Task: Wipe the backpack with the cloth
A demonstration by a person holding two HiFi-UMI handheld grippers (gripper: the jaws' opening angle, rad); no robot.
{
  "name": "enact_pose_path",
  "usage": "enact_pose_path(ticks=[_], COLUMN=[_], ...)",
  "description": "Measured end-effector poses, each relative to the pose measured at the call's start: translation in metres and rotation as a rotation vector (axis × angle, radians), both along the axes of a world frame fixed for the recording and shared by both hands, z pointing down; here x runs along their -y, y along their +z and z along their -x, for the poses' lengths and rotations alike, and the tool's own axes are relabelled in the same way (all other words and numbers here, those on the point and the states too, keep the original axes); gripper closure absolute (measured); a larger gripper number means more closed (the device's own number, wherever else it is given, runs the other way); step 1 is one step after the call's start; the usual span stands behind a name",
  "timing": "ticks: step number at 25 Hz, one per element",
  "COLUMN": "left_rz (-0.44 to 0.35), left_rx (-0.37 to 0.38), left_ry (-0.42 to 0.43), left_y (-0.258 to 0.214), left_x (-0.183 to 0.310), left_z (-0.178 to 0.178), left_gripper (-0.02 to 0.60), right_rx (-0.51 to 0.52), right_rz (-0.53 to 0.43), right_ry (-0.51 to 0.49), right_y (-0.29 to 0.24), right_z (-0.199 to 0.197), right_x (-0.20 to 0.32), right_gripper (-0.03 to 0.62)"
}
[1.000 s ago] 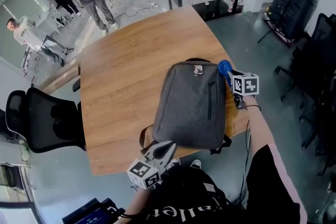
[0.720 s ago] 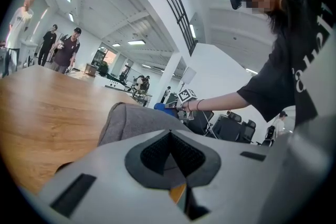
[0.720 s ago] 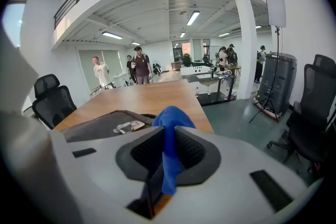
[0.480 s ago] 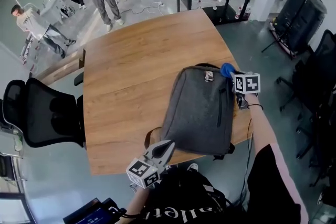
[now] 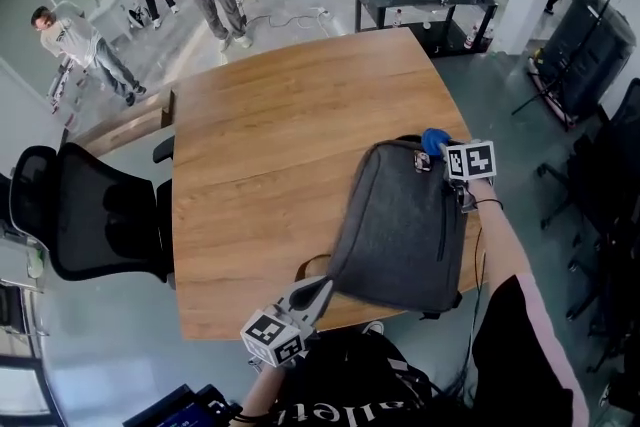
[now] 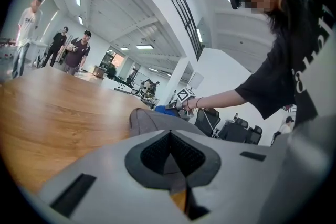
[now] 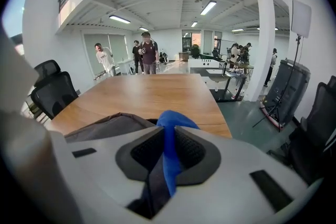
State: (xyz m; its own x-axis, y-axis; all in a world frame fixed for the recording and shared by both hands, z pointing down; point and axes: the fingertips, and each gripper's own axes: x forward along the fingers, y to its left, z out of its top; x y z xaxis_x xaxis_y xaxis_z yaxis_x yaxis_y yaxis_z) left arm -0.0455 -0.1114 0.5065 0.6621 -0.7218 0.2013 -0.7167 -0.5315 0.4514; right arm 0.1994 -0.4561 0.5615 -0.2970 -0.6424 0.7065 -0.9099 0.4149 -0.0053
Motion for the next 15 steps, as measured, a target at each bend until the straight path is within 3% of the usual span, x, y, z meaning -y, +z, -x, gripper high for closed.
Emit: enact_pose_path(ticks=[4,10,15], left_rz=[0.008,0.022,0.016], left_rx=[-0.004,-0.011,-0.021], left_ry=[-0.026,-0.046,-0.063], left_y=[0.004,0.008,0.006], left_x=[0.001,0.002,0.002], left_z=[0.016,0.026,0.035], left_gripper=[0.581,0.581,0.581], right_rx=[-0.005,0.082,0.047], right_rz=[0.010,0.034,0.047], right_ry=[-0.011,-0.079,-0.138], right_y=[0.004,0.004,0.008], right_z=[0.021,0.075,0.112], right_x=[0.008,0.016,0.017], right_gripper=[0.528,0.528,0.528])
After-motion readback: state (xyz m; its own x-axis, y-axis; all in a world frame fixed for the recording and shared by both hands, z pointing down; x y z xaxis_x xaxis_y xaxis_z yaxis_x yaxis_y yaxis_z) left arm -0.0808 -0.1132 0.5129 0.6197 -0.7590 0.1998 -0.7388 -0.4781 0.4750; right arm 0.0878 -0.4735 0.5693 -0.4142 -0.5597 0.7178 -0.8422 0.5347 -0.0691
